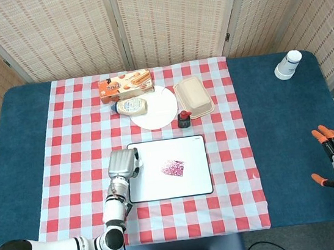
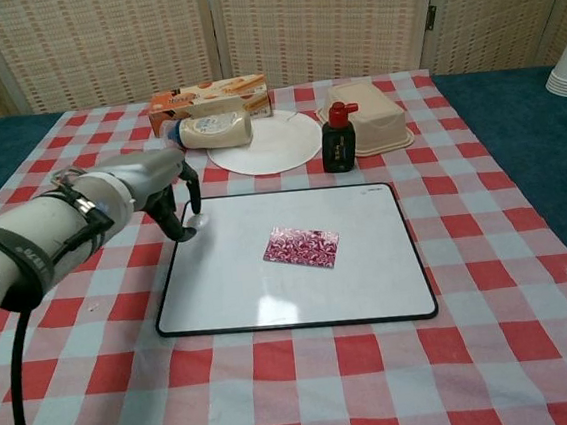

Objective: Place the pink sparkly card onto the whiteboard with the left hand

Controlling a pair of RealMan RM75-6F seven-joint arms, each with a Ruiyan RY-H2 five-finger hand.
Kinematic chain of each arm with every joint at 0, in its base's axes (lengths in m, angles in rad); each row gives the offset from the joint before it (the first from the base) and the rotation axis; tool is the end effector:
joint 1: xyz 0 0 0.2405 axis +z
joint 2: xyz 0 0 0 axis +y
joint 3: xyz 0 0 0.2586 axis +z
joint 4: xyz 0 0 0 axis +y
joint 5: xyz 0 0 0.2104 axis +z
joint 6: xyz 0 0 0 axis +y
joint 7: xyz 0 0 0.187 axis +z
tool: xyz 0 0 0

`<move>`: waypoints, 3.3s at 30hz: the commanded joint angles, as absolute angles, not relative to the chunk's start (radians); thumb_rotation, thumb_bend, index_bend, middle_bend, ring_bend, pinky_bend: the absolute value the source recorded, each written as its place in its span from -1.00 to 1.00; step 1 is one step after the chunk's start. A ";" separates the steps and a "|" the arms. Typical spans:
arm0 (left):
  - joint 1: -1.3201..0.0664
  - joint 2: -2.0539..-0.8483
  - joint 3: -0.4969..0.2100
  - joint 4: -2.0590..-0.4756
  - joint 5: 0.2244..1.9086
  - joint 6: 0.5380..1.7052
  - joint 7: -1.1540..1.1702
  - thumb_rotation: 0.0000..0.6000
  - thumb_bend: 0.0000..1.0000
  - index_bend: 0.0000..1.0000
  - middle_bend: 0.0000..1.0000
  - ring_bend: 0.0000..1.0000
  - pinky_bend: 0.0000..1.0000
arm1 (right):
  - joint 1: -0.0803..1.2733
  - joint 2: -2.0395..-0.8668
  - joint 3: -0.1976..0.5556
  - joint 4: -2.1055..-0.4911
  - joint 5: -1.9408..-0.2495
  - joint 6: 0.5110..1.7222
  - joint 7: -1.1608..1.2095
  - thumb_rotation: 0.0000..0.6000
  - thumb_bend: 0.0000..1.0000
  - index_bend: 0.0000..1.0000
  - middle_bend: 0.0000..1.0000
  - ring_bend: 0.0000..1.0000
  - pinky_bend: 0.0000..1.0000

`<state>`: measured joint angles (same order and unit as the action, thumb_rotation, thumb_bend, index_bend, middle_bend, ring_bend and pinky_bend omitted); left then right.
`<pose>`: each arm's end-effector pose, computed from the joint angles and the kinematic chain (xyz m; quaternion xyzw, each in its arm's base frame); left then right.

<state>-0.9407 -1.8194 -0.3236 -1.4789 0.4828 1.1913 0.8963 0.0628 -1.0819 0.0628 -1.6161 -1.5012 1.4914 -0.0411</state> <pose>-0.0875 0.3924 -0.0852 -0.6954 -0.4356 -0.2712 0.5031 -0.3178 -0.2201 0.1748 0.5995 -0.3659 0.3681 0.6093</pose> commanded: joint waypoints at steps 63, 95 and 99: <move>-0.993 -1.844 -0.388 -1.541 0.626 1.319 0.961 1.00 -0.51 -0.28 0.90 0.87 0.90 | 0.077 -1.055 0.075 -1.612 -1.475 1.460 0.015 1.00 -1.00 -0.77 -0.95 -1.00 -0.80; -0.394 -1.272 0.004 -1.385 1.276 1.360 0.054 1.00 -0.70 -1.00 -1.00 -1.00 -1.00 | 0.110 -1.166 0.162 -1.575 -1.407 1.494 -0.107 1.00 -1.00 -0.91 -0.96 -1.00 -0.89; -0.395 -1.270 -0.010 -1.369 1.279 1.326 0.031 1.00 -0.70 -1.00 -1.00 -1.00 -1.00 | 0.110 -1.166 0.135 -1.579 -1.409 1.464 -0.115 1.00 -1.00 -0.92 -0.96 -1.00 -0.89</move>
<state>-0.3970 -1.2725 -0.0041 -1.3740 1.2751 1.3362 0.0385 0.0959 -1.1647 0.1292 -1.5690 -1.4272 1.5016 -0.0892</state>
